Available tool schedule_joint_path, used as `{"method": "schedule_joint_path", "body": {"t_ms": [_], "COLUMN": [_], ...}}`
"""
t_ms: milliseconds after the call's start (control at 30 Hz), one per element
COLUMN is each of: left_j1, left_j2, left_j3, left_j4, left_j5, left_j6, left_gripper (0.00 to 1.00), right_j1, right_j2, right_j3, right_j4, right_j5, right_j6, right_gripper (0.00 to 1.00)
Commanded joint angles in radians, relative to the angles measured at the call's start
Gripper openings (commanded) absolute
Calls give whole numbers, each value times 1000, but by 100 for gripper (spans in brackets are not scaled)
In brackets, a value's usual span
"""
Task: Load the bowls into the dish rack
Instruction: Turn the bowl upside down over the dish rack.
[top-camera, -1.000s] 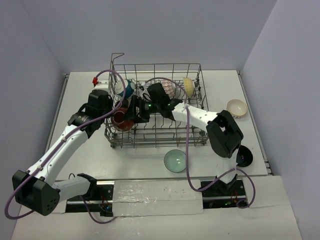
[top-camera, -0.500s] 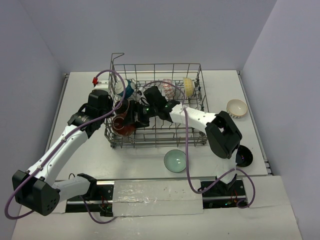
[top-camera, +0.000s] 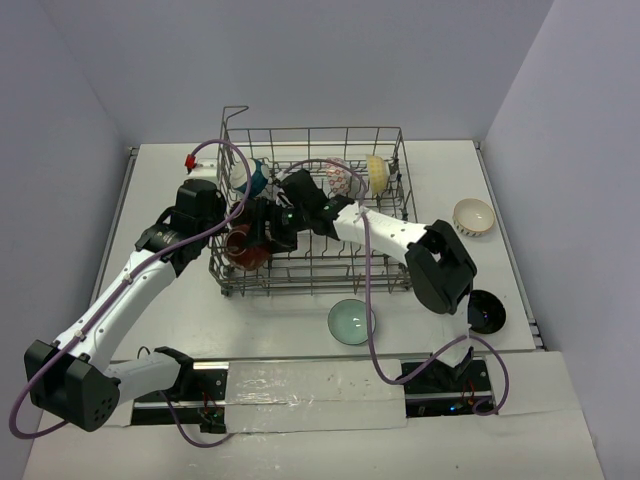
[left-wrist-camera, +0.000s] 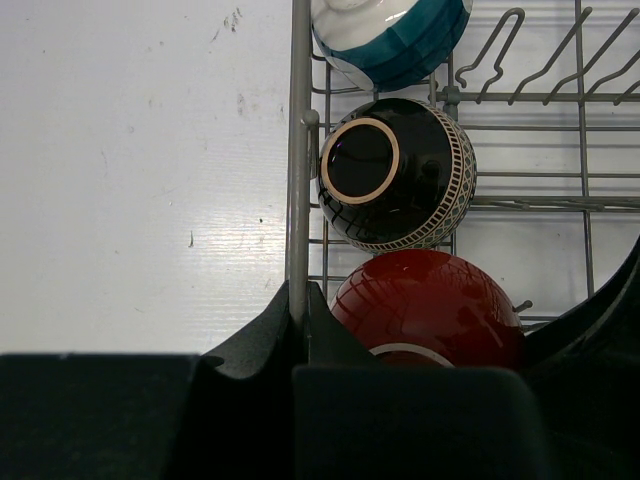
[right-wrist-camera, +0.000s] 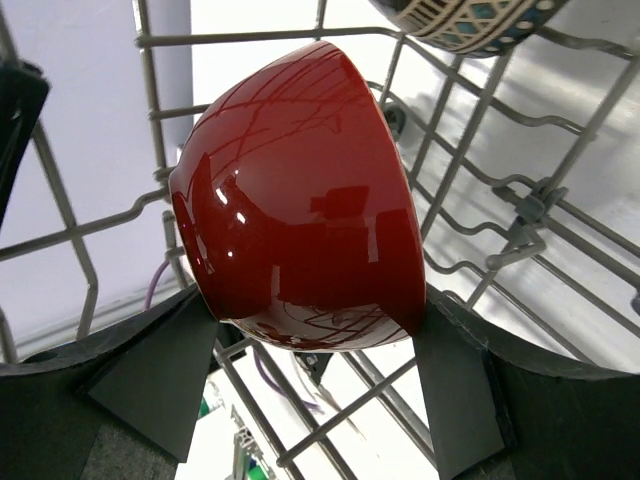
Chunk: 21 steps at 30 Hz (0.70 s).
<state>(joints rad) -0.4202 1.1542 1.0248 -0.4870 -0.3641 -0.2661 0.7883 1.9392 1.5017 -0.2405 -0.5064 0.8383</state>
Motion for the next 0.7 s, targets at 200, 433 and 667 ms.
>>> {"method": "schedule_joint_path", "body": {"t_ms": [200, 433, 667], "left_j1": [-34, -38, -45], "left_j2": [-14, -21, -24], "left_j3": [0, 0, -2], "left_j4": [-47, -47, -47], "left_j5": [117, 117, 116], "left_j6": [16, 16, 16], "left_gripper": [0, 0, 0], "right_j1": [14, 23, 26], "right_j2": [20, 52, 75], "right_j3": [65, 94, 130], "right_j4": [30, 24, 0], "right_j5": [11, 12, 20], "right_j6": [36, 45, 42], "right_gripper": [0, 0, 0]}}
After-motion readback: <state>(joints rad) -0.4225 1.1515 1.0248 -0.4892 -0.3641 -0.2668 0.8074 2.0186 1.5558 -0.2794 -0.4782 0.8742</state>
